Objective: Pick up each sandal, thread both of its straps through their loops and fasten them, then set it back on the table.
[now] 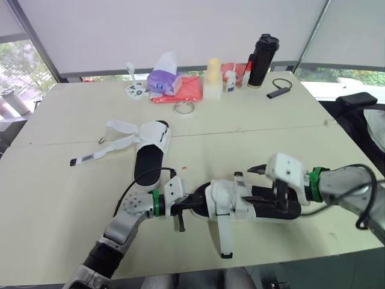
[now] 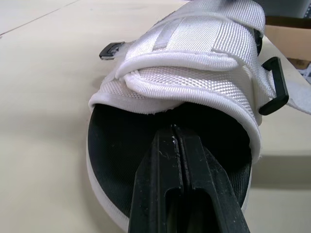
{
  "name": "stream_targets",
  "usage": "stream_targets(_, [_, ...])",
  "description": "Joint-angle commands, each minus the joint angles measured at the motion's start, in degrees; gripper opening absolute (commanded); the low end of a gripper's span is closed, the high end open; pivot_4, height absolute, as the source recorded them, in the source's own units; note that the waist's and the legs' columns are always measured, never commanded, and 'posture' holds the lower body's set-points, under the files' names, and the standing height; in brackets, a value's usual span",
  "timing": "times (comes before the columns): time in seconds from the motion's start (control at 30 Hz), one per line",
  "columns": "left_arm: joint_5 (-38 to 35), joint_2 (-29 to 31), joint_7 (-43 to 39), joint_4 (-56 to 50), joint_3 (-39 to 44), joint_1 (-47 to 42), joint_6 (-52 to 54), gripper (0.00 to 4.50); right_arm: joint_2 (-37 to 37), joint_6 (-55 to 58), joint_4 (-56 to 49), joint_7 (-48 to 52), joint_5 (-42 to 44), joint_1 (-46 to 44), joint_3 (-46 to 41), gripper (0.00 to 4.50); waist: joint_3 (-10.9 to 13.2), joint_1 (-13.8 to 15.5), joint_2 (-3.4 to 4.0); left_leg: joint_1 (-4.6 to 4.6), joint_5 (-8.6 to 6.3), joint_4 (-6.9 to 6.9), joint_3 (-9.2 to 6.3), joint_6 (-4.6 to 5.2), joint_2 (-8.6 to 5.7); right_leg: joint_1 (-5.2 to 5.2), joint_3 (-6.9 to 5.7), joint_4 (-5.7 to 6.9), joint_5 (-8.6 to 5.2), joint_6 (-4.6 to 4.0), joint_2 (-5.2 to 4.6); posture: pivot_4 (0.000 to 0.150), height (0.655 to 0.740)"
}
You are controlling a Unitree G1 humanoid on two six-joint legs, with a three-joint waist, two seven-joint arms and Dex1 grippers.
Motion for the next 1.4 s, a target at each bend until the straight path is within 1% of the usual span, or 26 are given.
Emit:
stream_targets(0.03, [0.30, 0.43, -0.47, 0.08, 0.21, 0.33, -0.18, 0.00, 0.06, -19.04, 2.31, 1.01, -11.92, 3.78, -1.75, 3.94, 0.00, 0.03, -0.01, 0.01, 0.00, 0.00, -0.01, 0.00, 0.01, 0.02, 0.00, 0.00, 0.03, -0.03, 0.00, 0.150, 0.7400])
stream_targets(0.13, [0.31, 0.71, -0.85, 0.07, 0.09, 0.56, -0.31, 0.00, 0.50, -26.33, 2.61, 2.93, -13.71, 7.21, -4.80, 3.94, 0.00, 0.09, -0.01, 0.01, 0.00, 0.02, -0.03, 0.00, 0.01, 0.05, 0.03, -0.01, 0.11, -0.06, -0.01, 0.150, 0.7400])
stream_targets(0.3, [0.29, 1.00, -1.35, 0.05, -0.17, 0.80, -0.28, 0.00, 1.40, -36.55, -2.78, 6.04, -14.24, 13.53, -10.58, 3.94, 0.01, 0.07, -0.01, 0.03, 0.00, 0.00, -0.06, 0.01, 0.03, 0.08, 0.03, 0.00, 0.06, -0.14, -0.01, 0.150, 0.7400])
stream_targets(0.43, [0.40, 0.56, -1.57, 0.53, -0.55, 0.43, -0.16, 0.00, 2.26, -42.48, -4.78, 7.56, -15.13, 15.14, -11.32, 3.94, 0.01, 0.05, -0.01, 0.07, 0.01, -0.01, -0.07, 0.01, 0.03, 0.11, 0.02, 0.00, 0.06, -0.14, 0.00, 0.150, 0.7400])
stream_targets(0.53, [0.45, 0.15, -1.75, 1.04, -0.69, -0.01, -0.06, 0.00, 3.36, -48.24, -4.44, 7.95, -18.53, 15.64, -9.58, 3.94, 0.01, 0.11, -0.02, 0.14, 0.01, 0.04, -0.07, 0.00, 0.04, 0.22, 0.03, -0.01, 0.06, -0.16, -0.02, 0.150, 0.7400])
stream_targets(0.63, [0.40, 0.04, -1.85, 0.92, -0.75, -0.07, 0.08, 0.00, 5.93, -54.84, -1.63, 6.32, -24.78, 15.57, -6.71, 3.94, 0.01, 0.13, -0.05, 0.24, 0.00, 0.03, -0.08, 0.00, 0.04, 0.31, 0.03, -0.02, 0.05, -0.17, -0.04, 0.150, 0.7400])
stream_targets(0.7, [0.24, 0.07, -1.96, 0.66, -0.78, 0.04, 0.34, 0.00, 8.03, -59.65, 1.70, 4.68, -30.23, 14.33, -4.01, 3.94, 0.01, 0.11, -0.06, 0.27, 0.00, 0.03, -0.08, 0.00, 0.03, 0.34, 0.02, -0.03, 0.05, -0.17, -0.04, 0.150, 0.7400])
stream_targets(0.87, [0.03, 0.53, -2.20, -0.03, -0.59, 0.10, 0.95, 0.00, 12.29, -68.32, 11.21, 0.43, -40.49, 10.38, 1.62, 3.94, 0.00, 0.09, -0.04, 0.39, 0.00, 0.02, -0.06, 0.00, 0.00, 0.42, 0.04, -0.01, 0.05, -0.18, -0.02, 0.150, 0.7400])
stream_targets(1.07, [0.11, 0.72, -1.94, -0.49, -0.38, 0.32, 1.34, 0.00, 15.00, -71.51, 13.81, -2.64, -44.65, 7.49, 4.89, 3.94, 0.00, 0.09, -0.04, 0.44, 0.01, -0.02, -0.08, 0.00, 0.00, 0.44, 0.04, 0.03, 0.05, -0.18, -0.01, 0.150, 0.7400])
stream_targets(1.27, [0.12, 0.75, -1.66, -0.73, -0.26, 0.40, 1.60, 0.00, 16.98, -71.81, 12.63, -3.82, -45.84, 4.99, 7.72, 3.94, 0.00, 0.08, -0.04, 0.54, 0.01, -0.02, -0.09, 0.00, 0.00, 0.52, 0.05, 0.05, 0.05, -0.18, -0.01, 0.150, 0.7400])
stream_targets(1.4, [0.20, 0.52, -1.40, -0.49, -0.25, 0.15, 1.57, 0.00, 16.87, -72.17, 12.68, -4.27, -46.04, 4.17, 8.36, 3.94, 0.00, 0.08, -0.04, 0.56, 0.01, -0.02, -0.08, 0.00, 0.00, 0.53, 0.06, 0.06, 0.05, -0.18, -0.01, 0.150, 0.7400])
